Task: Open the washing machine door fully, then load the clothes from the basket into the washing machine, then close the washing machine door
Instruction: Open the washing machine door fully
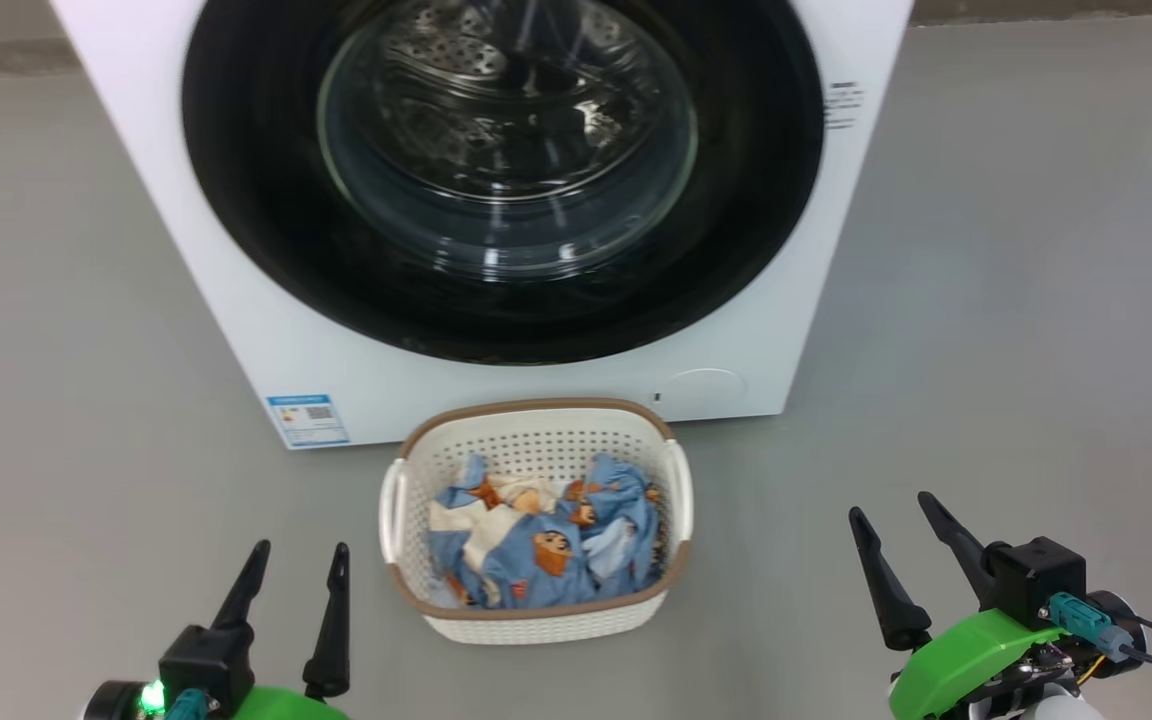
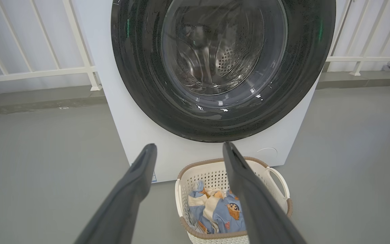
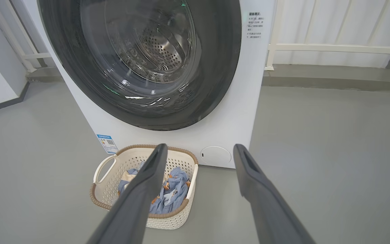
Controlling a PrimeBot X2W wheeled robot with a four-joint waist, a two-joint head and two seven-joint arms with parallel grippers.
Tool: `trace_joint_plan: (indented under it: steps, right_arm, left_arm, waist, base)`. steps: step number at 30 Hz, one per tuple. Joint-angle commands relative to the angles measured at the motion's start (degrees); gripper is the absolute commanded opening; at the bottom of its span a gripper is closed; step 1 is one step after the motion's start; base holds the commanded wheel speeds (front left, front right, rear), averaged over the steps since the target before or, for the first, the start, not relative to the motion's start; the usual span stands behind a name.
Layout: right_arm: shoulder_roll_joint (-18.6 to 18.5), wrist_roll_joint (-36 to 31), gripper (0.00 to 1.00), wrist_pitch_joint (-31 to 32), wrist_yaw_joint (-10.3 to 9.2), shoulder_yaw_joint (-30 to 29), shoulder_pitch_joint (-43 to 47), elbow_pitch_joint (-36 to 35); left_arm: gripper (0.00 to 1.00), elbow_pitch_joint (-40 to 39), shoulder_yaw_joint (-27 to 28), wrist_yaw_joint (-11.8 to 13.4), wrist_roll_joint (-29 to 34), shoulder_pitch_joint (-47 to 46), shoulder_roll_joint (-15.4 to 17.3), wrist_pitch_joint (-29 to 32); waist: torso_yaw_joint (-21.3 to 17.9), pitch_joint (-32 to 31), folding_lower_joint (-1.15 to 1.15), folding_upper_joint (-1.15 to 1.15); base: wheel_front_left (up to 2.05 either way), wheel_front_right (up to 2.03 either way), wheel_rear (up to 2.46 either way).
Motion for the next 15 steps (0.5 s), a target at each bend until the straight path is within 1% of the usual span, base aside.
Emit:
trace_joint_plan:
  steps: [1, 8, 11, 15]
  right_arm:
    - [-0.2, 0.3, 1.0, -0.7, -0.06, 1.2, -2.4, -1.6]
    - [-0.1, 0.2, 1.0, -0.7, -0.06, 1.1, -2.4, -1.8]
    - [-0.1, 0.2, 1.0, -0.7, -0.06, 1.0, -2.4, -1.8]
    - [-0.2, 0.3, 1.0, -0.7, -0.06, 1.0, -2.5, -1.8]
  left_arm:
    - [1.0, -1.1, 1.6, 0.6, 0.0, -2.8, 0.7, -0.7]
    - [1.0, -1.5, 1.8, 0.3, -0.6, -2.9, 0.7, -0.7]
    - [1.0, -1.5, 1.7, 0.1, -0.7, -2.8, 0.7, -0.7]
    - [1.0, -1.7, 1.6, -0.2, -0.8, -2.9, 0.7, -0.7]
  waist:
    - [0.0, 0.0, 0.0, 0.0]
    - [-0.1, 0.2, 0.0, 0.0]
    - [0.0, 0.2, 0.0, 0.0]
    - [0.0, 0.4, 0.0, 0.0]
  base:
    - [1.23, 1.23, -2.46]
    - [1.15, 1.15, -2.29]
    - [0.8, 0.8, -1.61]
    - [0.53, 0.53, -1.05]
